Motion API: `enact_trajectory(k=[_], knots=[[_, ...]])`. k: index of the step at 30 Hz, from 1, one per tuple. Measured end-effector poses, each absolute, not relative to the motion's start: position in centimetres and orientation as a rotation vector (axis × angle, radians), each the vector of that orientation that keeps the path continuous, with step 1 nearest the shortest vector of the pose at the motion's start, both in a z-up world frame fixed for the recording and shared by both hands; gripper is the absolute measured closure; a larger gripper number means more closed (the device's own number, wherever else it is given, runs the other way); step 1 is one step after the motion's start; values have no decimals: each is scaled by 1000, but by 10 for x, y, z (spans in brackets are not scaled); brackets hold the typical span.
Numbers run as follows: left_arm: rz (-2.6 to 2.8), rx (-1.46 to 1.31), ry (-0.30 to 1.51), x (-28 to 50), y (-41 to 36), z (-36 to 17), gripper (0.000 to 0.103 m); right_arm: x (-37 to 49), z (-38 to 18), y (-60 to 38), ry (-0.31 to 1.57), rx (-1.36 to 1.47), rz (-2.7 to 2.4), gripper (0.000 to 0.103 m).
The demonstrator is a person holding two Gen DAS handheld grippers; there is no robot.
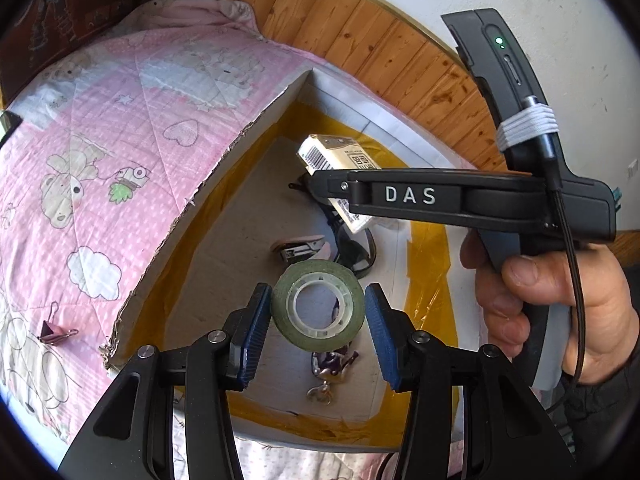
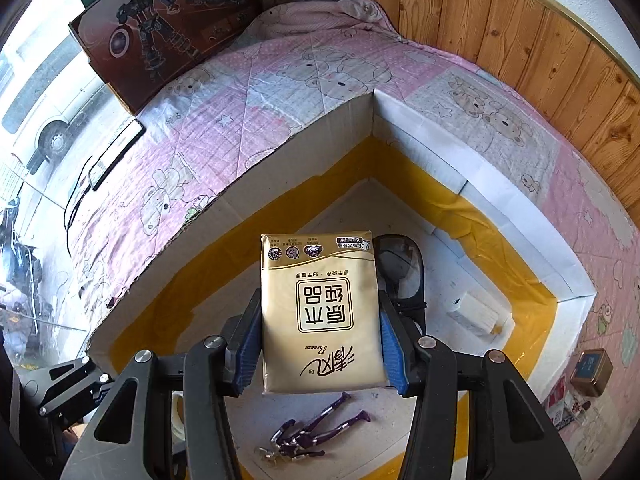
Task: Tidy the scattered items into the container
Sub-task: 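Carry the tape roll in the left tool and tissue pack in the right tool over the box, then open the left tool to drop the tape roll while the right tool releases the tissue pack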
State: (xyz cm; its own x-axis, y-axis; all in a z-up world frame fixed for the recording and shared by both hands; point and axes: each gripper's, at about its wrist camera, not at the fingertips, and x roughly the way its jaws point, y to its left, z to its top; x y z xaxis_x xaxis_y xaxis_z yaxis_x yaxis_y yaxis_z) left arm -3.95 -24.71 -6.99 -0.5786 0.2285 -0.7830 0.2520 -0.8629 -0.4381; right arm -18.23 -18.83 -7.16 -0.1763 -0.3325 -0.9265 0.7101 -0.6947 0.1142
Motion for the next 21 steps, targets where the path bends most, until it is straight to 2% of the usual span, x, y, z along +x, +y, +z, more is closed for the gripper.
enact_trajectory(k=[17,21], knots=[[-2592,1534,741,-53,-253,-79,53,-212,-110,-222,434,1491,-1908,49],[-2572,1531,781,-53,-258,-79,52,-218,-111,-219,390,1497,-1920,39]])
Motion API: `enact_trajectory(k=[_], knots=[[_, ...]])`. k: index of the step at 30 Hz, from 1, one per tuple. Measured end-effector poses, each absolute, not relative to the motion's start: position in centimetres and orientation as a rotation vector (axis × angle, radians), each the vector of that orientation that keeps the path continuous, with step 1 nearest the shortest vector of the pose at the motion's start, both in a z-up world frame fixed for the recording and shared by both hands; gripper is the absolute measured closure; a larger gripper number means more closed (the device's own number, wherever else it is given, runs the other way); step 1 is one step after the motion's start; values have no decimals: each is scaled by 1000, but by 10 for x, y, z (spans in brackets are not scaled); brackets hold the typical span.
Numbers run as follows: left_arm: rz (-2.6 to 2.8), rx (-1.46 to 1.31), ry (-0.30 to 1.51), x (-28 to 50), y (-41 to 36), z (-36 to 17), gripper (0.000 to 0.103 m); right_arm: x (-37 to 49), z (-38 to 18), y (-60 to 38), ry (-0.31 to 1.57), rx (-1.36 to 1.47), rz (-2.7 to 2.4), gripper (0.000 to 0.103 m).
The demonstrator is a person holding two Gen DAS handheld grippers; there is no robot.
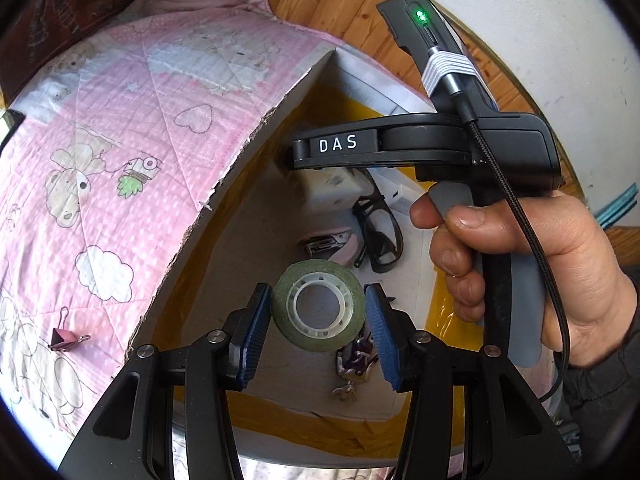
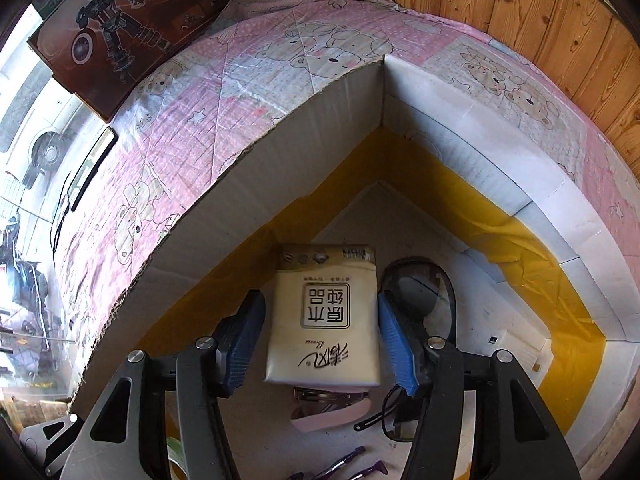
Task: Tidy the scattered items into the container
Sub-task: 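Open the left tool to drop the tape roll while the right tool releases the tissue pack, then withdraw both open tools from the box toward the remaining items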
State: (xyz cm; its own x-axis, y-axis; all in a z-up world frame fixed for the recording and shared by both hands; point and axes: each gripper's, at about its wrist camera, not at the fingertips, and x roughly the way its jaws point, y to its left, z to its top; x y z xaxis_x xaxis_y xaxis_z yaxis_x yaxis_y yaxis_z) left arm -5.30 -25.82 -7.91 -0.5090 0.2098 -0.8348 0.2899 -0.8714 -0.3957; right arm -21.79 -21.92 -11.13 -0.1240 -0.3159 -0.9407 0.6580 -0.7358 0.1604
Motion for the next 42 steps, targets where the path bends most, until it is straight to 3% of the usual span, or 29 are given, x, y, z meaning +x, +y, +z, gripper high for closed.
enact_trajectory(k=[18,32,42], knots=[[-2563,1489,775,-50,-263,-73,48,-198,-84,-196,316,1471,-1907,37],[-2589,1448,698,-31,-244,-49,47,-156,-55,-172,414,1354,-1932,37],[-2620,1417,672,-14,-226,-30,47,-131,-27,-138,333,1254,-1971,38]])
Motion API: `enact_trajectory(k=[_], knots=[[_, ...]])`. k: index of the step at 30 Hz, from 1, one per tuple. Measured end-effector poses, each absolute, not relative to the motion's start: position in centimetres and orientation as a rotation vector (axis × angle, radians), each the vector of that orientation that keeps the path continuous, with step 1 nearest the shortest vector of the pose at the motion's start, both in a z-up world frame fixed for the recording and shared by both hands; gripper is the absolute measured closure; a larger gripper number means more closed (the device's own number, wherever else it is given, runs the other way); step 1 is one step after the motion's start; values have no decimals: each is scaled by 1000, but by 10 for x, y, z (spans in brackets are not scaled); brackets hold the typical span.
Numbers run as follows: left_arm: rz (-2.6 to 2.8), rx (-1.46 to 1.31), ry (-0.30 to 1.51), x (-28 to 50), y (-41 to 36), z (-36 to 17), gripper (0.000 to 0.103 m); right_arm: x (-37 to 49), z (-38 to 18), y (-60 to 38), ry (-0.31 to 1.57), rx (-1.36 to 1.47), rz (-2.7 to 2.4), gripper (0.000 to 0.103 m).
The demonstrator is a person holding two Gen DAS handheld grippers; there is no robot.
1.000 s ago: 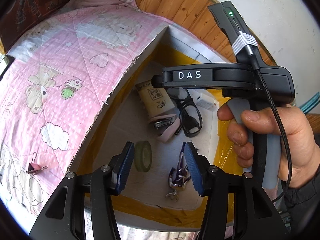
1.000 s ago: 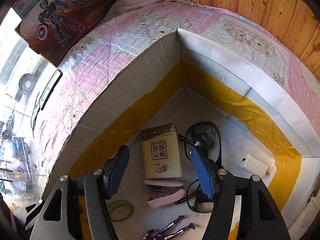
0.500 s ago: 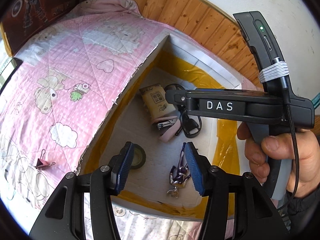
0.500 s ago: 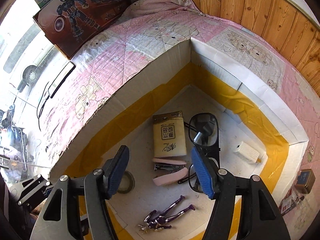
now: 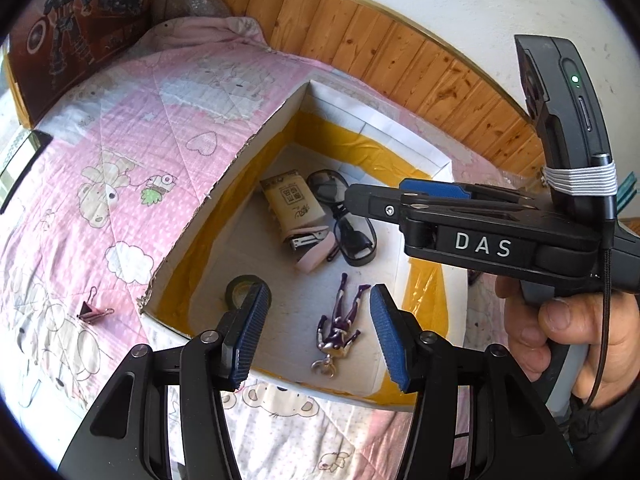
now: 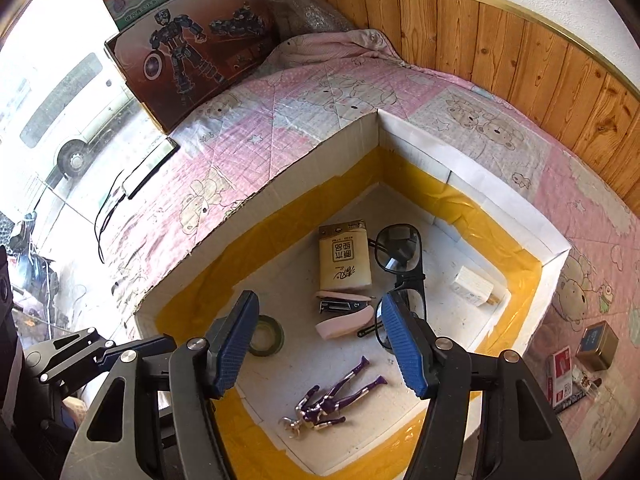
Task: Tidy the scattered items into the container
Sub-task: 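Withdraw both open tools from the box toward the remaining items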
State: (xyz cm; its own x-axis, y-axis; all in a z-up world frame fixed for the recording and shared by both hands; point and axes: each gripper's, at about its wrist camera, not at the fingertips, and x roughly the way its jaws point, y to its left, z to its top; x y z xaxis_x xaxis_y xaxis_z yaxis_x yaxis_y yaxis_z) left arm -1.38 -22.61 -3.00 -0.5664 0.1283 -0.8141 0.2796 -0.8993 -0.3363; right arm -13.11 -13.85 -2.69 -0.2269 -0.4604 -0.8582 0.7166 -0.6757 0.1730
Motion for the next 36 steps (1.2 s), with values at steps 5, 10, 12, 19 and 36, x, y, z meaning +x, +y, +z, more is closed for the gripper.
enact_trajectory(k=[5,10,12,19,36], knots=[[-2634,1403,667,-3,-215,-25,47,-115,-18,-113,310,1199,-2018,38],[-2670,1374,635,4,-198,-16,47,-100,-16,-92,298,1162,-2042,42],[-2690,1374,608,7,-189,-13,47,-94,-15,-84,287,1145,-2049,42],[-2763,1365,505,13,-154,0,47,-77,-8,-51,220,1108,-2082,42],[-2801,1501,400,9,-82,-11,47,-64,-24,32,71,1136,-2162,42]])
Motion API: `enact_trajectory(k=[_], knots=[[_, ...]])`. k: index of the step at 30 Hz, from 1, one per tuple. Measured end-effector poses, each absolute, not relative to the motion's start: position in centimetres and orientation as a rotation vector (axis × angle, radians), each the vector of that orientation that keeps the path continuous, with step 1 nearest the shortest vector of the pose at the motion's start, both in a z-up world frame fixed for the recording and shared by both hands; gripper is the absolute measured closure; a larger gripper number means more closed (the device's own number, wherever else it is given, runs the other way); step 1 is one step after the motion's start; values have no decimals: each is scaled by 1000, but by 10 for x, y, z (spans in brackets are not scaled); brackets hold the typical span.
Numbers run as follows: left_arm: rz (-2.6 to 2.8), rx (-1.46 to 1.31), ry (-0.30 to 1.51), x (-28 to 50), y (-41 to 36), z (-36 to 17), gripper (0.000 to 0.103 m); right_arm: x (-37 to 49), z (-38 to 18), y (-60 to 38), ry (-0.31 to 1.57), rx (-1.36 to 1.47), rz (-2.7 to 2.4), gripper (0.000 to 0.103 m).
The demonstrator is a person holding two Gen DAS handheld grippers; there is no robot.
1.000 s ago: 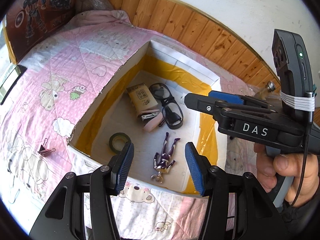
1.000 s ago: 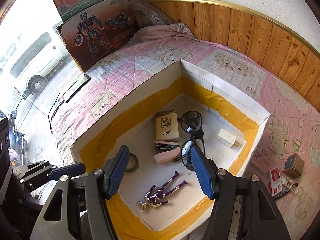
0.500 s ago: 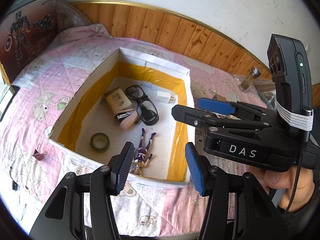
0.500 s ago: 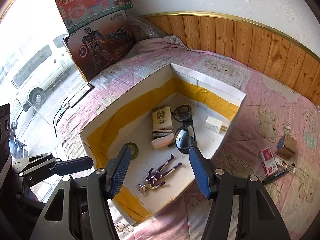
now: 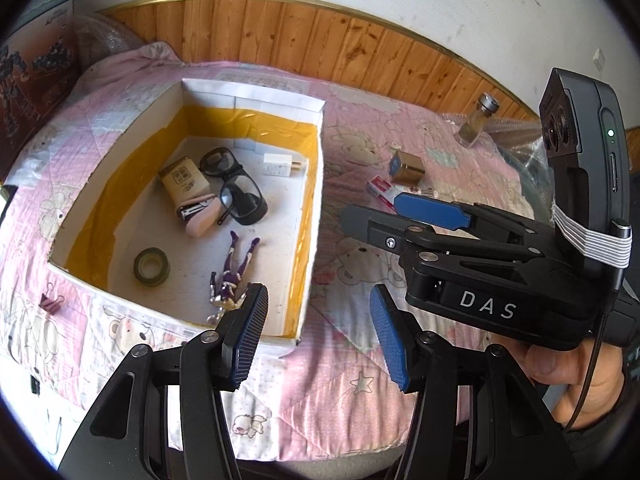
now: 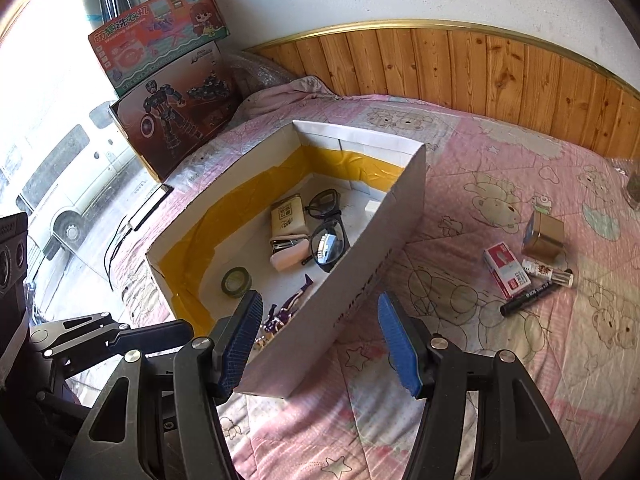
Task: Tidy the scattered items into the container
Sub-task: 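Withdraw both open tools from the box toward the remaining items, then grasp the red-white staple box with the left tool while the right tool grasps the clear vial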
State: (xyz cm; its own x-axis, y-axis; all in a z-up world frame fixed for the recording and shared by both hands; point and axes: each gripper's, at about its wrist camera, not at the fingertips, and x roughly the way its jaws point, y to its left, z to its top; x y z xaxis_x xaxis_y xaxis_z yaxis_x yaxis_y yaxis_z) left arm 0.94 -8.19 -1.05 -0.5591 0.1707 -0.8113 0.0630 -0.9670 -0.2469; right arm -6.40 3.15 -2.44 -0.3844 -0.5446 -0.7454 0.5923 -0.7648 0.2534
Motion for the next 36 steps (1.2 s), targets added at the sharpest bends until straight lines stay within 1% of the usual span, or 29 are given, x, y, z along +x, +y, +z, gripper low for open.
enact_trajectory(k=[9,14,16,20,28,33,36], knots=[[2650,-1476,-339,-8,-50,-15,47,-76,-36,78,-39,1172,-2207,42],[2605,-1510,-360,-25,-36,-23,47,-87,-45,110,-131,1207,-2237,46],[2586,-1520,-365,-32,-28,-25,47,-93,-51,124,-168,1228,-2247,51],[2552,-1534,-372,-50,-12,-30,47,-106,-62,152,-240,1270,-2274,53],[2496,-1600,-480,-102,5,-48,47,-141,-80,192,-339,1327,-2312,55],[2467,-1641,-578,-139,11,-63,47,-166,-96,201,-412,1366,-2305,55],[2454,-1652,-626,-160,14,-70,47,-182,-104,202,-404,1381,-2329,55]])
